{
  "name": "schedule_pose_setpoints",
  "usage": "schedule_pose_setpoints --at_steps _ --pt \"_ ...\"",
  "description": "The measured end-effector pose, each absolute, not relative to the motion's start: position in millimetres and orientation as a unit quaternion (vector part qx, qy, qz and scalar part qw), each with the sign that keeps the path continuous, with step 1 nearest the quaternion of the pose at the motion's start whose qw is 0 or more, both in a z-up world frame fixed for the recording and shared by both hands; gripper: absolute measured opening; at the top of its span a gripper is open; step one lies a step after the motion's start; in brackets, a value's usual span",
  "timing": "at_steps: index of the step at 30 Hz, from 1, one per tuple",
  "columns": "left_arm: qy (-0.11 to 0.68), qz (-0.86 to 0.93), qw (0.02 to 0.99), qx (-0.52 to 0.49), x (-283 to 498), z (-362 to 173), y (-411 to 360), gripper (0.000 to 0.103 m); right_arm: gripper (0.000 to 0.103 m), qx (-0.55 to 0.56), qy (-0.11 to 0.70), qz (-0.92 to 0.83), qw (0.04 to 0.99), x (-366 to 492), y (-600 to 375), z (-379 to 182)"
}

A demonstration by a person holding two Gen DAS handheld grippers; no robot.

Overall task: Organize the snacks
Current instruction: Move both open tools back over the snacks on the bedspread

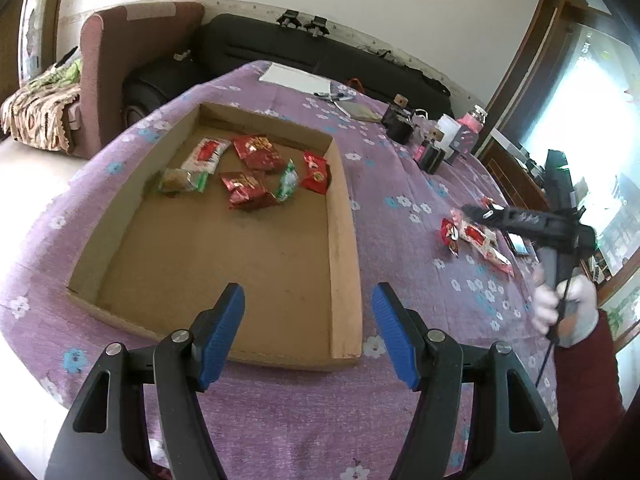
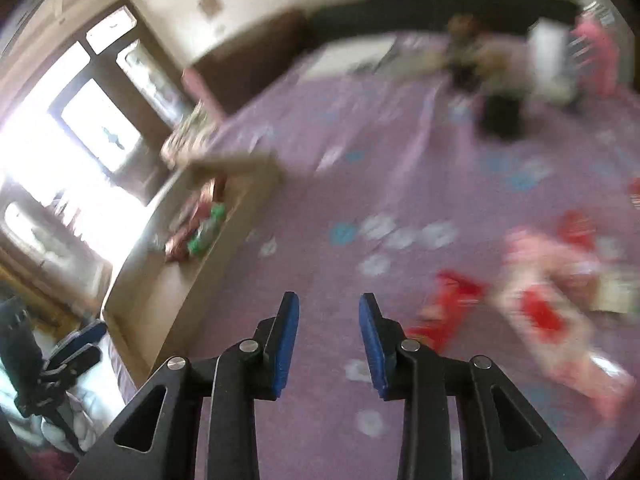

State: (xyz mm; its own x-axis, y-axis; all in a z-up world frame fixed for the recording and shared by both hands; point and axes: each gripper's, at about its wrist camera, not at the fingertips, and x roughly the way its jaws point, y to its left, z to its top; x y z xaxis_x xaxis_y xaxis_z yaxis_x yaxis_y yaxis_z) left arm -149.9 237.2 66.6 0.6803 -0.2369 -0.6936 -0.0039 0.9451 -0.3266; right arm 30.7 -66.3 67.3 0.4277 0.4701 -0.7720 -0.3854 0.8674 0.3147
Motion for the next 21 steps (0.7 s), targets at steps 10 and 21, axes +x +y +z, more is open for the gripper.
schedule_pose_setpoints --at_steps 10,21 --pt "0.401 -0.080 0.903 -0.131 -157 69 217 0.066 0.042 -0.080 0.465 0.065 0.879 43 -114 38" --pt "0.408 -0.094 0.901 -0.116 -158 72 194 0.066 0.038 -0.094 0.478 0.099 0.868 43 -93 13"
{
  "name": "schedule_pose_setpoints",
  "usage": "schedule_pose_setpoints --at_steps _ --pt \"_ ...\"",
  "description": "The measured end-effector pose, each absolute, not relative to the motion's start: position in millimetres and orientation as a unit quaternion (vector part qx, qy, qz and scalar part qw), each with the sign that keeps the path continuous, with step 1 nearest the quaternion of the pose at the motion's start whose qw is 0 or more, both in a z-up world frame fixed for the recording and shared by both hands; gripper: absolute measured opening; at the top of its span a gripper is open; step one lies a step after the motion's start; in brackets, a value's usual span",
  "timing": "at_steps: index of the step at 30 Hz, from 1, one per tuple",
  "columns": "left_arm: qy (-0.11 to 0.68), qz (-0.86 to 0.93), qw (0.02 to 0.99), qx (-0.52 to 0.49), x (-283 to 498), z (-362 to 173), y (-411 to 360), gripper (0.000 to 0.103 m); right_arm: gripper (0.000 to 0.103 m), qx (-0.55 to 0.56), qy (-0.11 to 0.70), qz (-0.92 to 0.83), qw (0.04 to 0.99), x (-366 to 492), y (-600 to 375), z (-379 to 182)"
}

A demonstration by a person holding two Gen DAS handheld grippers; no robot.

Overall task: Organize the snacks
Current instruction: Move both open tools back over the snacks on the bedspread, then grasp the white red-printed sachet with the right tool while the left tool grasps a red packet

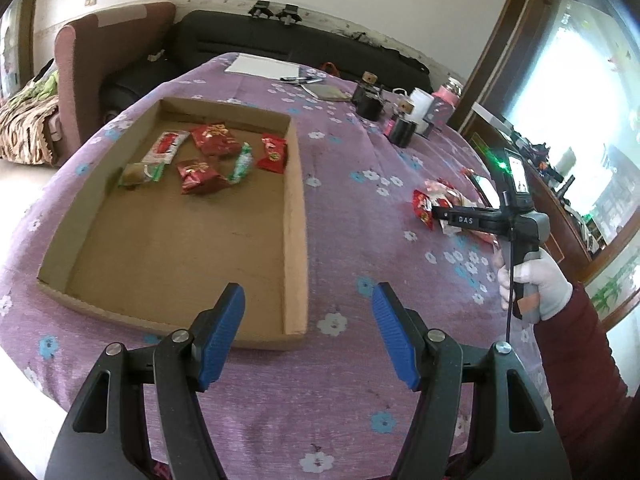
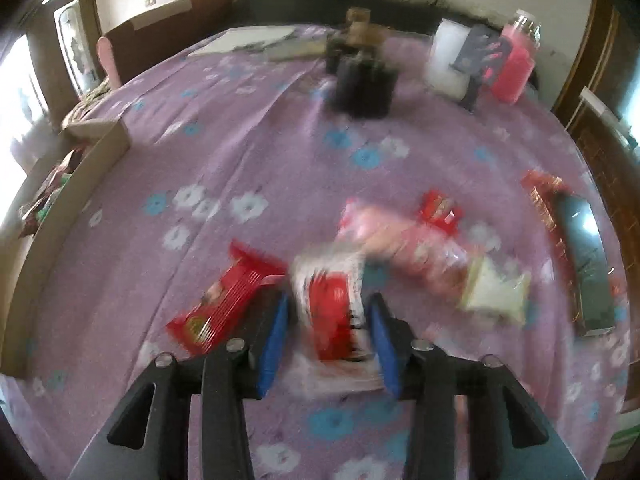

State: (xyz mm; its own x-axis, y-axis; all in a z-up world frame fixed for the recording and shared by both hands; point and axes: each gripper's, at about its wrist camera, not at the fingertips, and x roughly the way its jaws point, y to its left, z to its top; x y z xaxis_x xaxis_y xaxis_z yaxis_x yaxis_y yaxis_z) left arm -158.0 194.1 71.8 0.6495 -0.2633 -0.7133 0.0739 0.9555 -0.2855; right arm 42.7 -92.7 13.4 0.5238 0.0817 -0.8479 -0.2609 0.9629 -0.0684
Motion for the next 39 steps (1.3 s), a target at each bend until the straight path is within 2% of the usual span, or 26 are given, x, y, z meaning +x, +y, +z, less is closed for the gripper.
schedule_pose_setpoints --at_steps 3,17,24,30,39 --pt "0.410 -0.098 0.900 -0.111 -156 71 187 0.066 0.033 -0.074 0.487 0.096 0.865 28 -96 13" --pt "0.450 -0.179 0.868 -0.107 -104 66 114 0.066 0.033 0.086 0.429 0.064 0.897 -8 -152 11" --pt "0.448 -0.195 0.867 -0.095 -36 66 63 0.065 0.033 0.094 0.429 0.066 0.896 -9 -153 11" --pt "0.473 -0.185 0.858 -0.079 14 43 37 0.065 0.033 0.103 0.431 0.073 0.893 -7 -156 10" --pt "0.480 -0.193 0.855 -0.021 28 17 3 0.065 0.033 0.111 0.433 0.075 0.891 -6 -160 10"
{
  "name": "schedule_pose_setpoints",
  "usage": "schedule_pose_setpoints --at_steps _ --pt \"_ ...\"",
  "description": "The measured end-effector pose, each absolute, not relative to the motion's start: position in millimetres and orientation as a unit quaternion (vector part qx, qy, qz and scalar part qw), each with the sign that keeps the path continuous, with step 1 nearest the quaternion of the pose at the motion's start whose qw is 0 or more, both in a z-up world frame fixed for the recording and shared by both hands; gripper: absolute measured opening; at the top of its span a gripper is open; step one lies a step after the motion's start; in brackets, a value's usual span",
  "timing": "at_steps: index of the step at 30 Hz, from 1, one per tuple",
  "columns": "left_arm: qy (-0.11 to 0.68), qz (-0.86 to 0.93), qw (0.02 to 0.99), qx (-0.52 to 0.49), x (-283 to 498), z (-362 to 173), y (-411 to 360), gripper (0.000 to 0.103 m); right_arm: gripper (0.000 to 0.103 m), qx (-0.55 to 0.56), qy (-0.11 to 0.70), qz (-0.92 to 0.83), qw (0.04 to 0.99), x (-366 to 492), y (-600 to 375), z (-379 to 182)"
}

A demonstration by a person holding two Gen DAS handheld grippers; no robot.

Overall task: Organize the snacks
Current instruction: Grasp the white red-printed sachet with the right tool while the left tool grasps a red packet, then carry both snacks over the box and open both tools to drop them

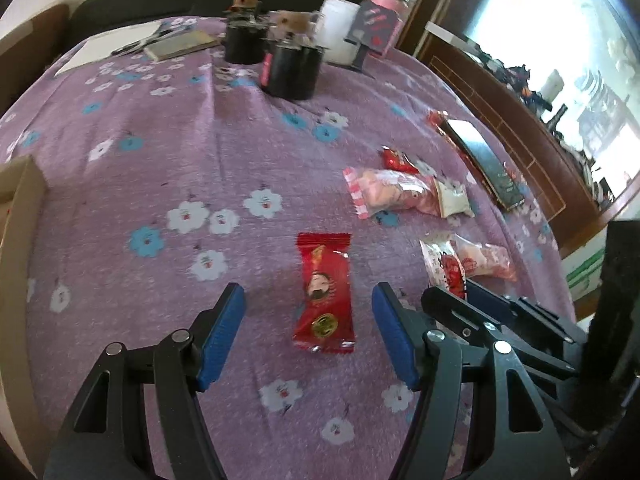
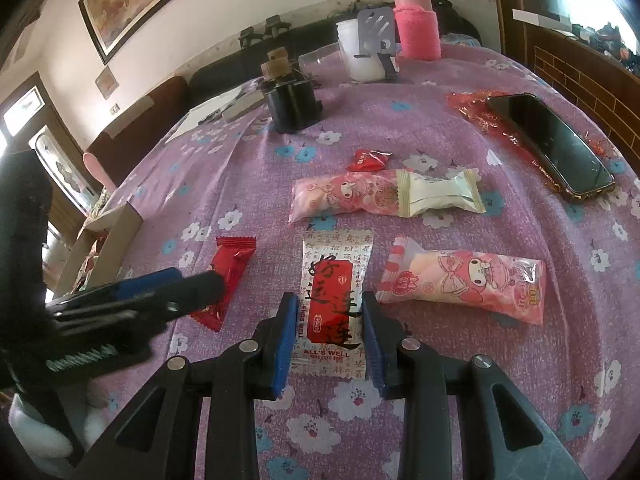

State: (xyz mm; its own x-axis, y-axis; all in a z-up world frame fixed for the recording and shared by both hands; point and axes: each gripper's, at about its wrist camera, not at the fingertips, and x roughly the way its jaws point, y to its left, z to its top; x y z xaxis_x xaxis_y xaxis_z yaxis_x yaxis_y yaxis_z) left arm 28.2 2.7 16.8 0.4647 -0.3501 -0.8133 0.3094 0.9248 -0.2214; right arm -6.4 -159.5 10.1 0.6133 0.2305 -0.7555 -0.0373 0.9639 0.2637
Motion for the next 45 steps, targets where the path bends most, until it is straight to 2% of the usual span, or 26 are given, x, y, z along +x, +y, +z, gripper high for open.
schedule_pose_setpoints --at_steps 2,3,4,5,6,7,18,24,30,37,41,45 --pt "0.473 -0.183 0.862 0.006 30 16 -5 0.062 0.033 0.113 0.433 0.074 0.891 -7 -160 10" --pt "0.470 -0.173 0.865 0.025 30 16 -8 0.052 0.033 0.115 0.433 0.074 0.891 -7 -161 11" --pt "0.467 -0.162 0.869 0.040 31 16 -10 0.047 0.033 0.118 0.432 0.073 0.891 -7 -162 11" --pt "0.464 -0.156 0.871 0.049 32 16 -11 0.037 0.033 0.122 0.432 0.073 0.891 -7 -163 11" --pt "0.461 -0.149 0.873 0.057 31 16 -11 0.022 0.033 0.125 0.431 0.073 0.891 -7 -164 11" --pt "0.459 -0.146 0.874 0.061 31 16 -11 0.018 0.033 0.126 0.431 0.071 0.891 -7 -165 11" --pt "0.437 -0.173 0.883 -0.001 -1 43 22 0.016 0.033 0.119 0.389 0.059 0.912 -15 -168 23" --pt "0.409 -0.173 0.895 -0.040 -44 74 81 0.016 0.033 0.112 0.380 0.060 0.916 -16 -166 25" --pt "0.377 -0.081 0.922 -0.029 -81 88 171 0.017 0.033 0.104 0.376 0.043 0.920 -16 -167 24" --pt "0.403 -0.011 0.912 -0.082 -93 74 264 0.017 0.033 0.081 0.376 0.032 0.923 -16 -160 23" --pt "0.427 0.002 0.901 -0.082 -83 65 287 0.017 0.033 0.051 0.404 0.031 0.913 -10 -147 21" --pt "0.455 0.013 0.886 -0.088 -65 49 299 0.017 0.032 0.074 0.410 0.069 0.906 -20 -126 34"
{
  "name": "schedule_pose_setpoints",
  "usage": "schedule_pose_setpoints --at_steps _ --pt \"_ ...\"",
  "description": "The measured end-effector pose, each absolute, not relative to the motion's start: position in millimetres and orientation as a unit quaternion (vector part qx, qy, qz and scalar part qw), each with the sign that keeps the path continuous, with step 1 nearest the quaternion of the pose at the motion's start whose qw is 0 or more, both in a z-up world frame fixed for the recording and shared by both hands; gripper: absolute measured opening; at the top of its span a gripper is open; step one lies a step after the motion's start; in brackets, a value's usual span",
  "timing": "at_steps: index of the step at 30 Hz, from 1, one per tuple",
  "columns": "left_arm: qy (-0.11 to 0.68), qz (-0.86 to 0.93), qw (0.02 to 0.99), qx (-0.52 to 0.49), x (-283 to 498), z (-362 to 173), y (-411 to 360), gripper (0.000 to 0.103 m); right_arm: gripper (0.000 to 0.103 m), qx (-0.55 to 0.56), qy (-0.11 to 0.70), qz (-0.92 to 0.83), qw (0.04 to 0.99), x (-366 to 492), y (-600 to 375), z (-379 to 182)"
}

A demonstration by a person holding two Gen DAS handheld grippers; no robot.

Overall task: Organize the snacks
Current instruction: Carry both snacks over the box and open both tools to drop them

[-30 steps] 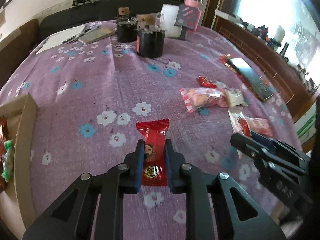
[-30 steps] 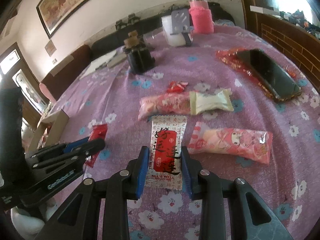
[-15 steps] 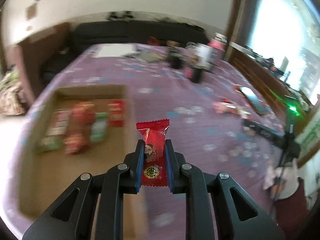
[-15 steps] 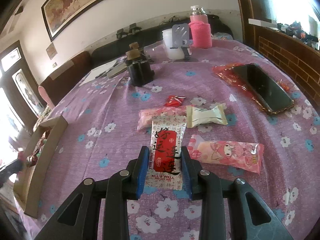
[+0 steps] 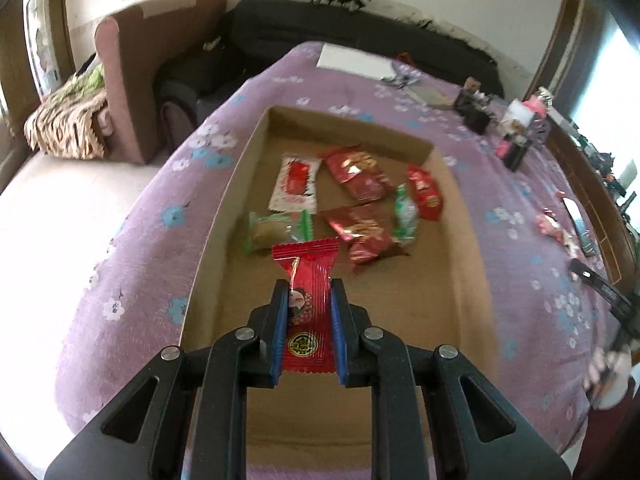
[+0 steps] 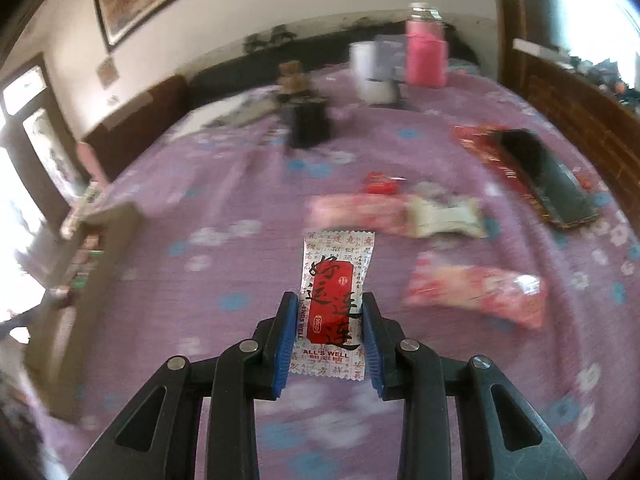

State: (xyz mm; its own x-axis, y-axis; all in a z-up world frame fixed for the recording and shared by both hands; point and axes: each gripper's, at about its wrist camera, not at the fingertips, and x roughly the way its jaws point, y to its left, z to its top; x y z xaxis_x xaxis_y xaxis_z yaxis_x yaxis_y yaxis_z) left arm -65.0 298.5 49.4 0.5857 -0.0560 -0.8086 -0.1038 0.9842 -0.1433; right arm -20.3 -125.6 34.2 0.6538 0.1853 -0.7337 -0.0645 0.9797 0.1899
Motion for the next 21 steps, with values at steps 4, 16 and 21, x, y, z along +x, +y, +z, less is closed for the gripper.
schedule_pose_setpoints --at_steps 4,16,21 --pt "0.467 0.012 0.879 -0.095 -50 43 300 0.017 0.032 0.048 0.414 0.137 0.899 -31 -69 58" --pt "0.509 0.059 0.852 -0.107 -13 23 309 0.020 0.032 -0.054 0.438 0.273 0.855 -33 108 70" --pt "0.492 0.026 0.856 -0.158 -33 35 321 0.022 0.031 -0.090 0.462 0.298 0.831 -34 157 57"
